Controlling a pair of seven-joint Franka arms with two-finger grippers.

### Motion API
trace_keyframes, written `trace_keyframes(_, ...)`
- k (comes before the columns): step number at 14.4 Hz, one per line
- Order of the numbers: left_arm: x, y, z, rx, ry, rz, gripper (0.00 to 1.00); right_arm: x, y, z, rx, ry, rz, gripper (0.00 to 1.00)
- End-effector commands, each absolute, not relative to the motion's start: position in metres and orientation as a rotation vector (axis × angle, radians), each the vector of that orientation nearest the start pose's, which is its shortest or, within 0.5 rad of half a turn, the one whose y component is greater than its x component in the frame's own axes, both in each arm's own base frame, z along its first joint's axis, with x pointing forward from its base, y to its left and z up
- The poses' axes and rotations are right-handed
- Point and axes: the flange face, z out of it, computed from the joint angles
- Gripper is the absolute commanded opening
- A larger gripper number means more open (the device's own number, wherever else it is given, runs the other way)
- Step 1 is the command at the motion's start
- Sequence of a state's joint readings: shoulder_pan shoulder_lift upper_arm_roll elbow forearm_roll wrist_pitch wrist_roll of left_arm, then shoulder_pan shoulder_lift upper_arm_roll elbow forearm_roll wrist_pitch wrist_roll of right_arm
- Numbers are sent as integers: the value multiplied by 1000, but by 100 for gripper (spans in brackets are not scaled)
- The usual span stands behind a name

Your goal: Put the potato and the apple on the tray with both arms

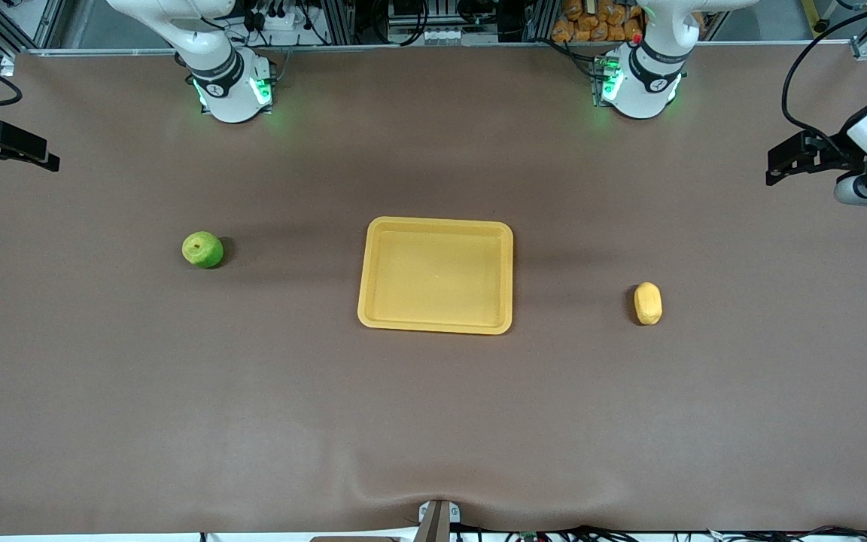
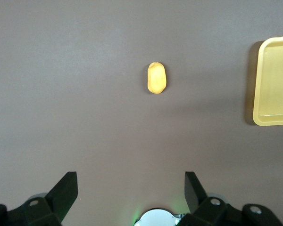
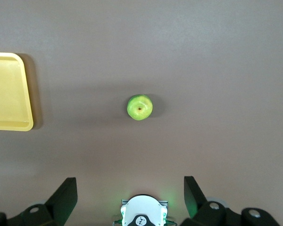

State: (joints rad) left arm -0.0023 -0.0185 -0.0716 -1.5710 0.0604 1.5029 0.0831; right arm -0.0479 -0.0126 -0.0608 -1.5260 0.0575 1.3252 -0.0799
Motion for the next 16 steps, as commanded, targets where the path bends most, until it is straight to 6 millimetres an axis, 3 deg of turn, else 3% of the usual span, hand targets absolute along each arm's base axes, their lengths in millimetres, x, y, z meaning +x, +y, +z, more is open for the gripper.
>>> trace_keyframes(1, 533, -35, 635, -3080, 234, 81, 100, 515, -49, 639, -3068, 18, 271, 100)
trace_keyframes(7, 537, -34, 628, -3081, 223, 97, 100, 516, -49, 637, -3057, 20, 271, 100)
trace_keyframes(10, 548, -38, 623, -3079, 233, 104, 100, 518, -54, 636, -3057, 34, 265, 100)
trace_keyframes(16, 559, -37, 605, -3073, 255, 151, 100, 519, -68, 620, -3042, 74, 321, 100)
